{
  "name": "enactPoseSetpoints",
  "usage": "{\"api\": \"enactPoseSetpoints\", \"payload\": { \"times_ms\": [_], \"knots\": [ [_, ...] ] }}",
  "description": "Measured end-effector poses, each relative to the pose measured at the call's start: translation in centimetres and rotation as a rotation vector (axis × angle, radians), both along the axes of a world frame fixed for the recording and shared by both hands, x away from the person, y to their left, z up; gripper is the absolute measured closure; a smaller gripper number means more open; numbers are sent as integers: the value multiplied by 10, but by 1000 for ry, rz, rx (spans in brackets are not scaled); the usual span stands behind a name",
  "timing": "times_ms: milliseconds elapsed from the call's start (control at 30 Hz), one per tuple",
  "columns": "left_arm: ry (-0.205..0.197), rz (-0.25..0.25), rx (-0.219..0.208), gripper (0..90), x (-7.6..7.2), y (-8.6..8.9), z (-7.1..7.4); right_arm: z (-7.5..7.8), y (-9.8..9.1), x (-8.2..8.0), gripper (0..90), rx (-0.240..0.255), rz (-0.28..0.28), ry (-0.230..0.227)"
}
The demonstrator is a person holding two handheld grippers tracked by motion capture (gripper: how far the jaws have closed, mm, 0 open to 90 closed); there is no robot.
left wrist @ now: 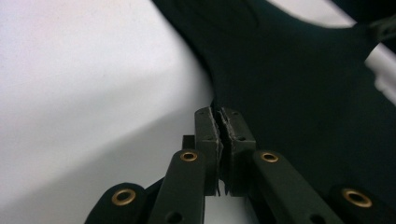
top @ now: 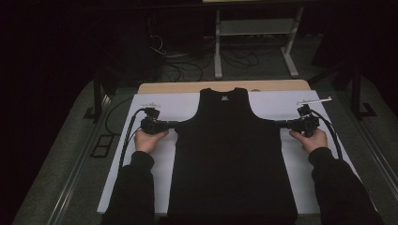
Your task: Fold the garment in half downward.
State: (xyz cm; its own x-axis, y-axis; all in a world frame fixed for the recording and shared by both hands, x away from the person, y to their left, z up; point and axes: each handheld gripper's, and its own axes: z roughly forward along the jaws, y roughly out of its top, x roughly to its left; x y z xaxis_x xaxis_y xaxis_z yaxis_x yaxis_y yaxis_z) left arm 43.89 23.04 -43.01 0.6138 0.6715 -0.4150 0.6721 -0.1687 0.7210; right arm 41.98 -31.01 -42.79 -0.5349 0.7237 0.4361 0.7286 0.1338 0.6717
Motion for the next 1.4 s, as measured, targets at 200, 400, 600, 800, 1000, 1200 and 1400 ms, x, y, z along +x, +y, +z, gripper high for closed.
{"api": "enactPoseSetpoints", "payload": {
  "times_ms": [200,400,600,800,1000,1200,1400],
  "knots": [
    [40,10,-76,851,-1,6,5,4,-2,-6,831,10,-6,-5],
    [65,7,-107,850,-7,10,4,7,-8,-14,831,31,-25,-10],
    [76,17,-145,850,-12,16,5,8,-11,-21,832,48,-37,-7],
    [78,14,-153,850,-18,16,7,9,-12,-27,832,49,-44,-4],
    [89,9,-170,848,-25,19,7,10,-11,-36,832,53,-43,-7],
    [99,-3,-164,846,-31,15,5,11,-10,-43,832,54,-38,-5],
    [101,-13,-169,846,-37,14,6,11,-10,-50,832,55,-38,1]
  ]
}}
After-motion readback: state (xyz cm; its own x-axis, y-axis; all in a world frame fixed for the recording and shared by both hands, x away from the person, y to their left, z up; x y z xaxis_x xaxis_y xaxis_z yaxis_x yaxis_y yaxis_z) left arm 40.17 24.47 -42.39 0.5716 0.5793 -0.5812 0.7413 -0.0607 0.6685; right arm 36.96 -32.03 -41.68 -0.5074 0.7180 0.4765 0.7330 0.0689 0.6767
